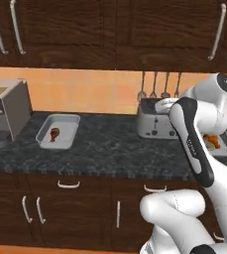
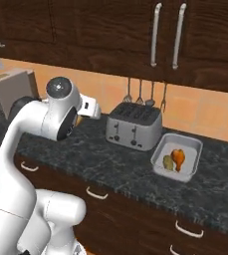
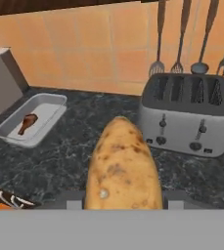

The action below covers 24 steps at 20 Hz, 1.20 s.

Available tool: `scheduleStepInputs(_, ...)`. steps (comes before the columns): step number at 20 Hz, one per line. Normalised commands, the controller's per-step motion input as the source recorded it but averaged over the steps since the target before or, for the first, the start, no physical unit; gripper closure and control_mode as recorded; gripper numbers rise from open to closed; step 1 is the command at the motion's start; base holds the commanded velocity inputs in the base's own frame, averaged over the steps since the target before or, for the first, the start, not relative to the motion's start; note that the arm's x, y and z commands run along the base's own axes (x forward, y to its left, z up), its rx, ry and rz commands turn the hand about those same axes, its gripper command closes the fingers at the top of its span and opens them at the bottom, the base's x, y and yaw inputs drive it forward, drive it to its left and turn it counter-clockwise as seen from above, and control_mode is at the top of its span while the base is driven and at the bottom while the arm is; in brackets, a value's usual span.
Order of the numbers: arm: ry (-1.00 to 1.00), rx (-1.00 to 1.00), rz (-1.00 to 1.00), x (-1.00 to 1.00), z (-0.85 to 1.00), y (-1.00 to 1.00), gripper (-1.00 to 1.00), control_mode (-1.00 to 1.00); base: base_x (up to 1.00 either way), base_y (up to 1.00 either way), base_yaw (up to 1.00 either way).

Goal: Place one potato and one chicken drumstick in each tupperware on the nearby counter, to pack two identical lunches.

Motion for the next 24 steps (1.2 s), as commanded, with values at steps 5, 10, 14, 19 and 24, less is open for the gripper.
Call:
scheduleStepInputs(5,0.0,0.0,0.0,0.0,0.0,0.0,1.0,1.0,0.81,1.0,0.0)
scheduleStepInputs(10,0.0,0.0,0.0,0.0,0.0,0.0,1.0,1.0,0.28,1.0,0.0)
scheduleStepInputs(14,0.0,0.0,0.0,0.0,0.0,0.0,1.0,1.0,0.22,1.0,-0.14)
scheduleStepInputs(19,0.0,0.0,0.0,0.0,0.0,0.0,1.0,1.0,0.02,0.6,-0.4)
scheduleStepInputs(24,0.0,-0.06,-0.16,0.02,-0.41,-0.02,1.0,-1.0,0.0,0.02,-0.16)
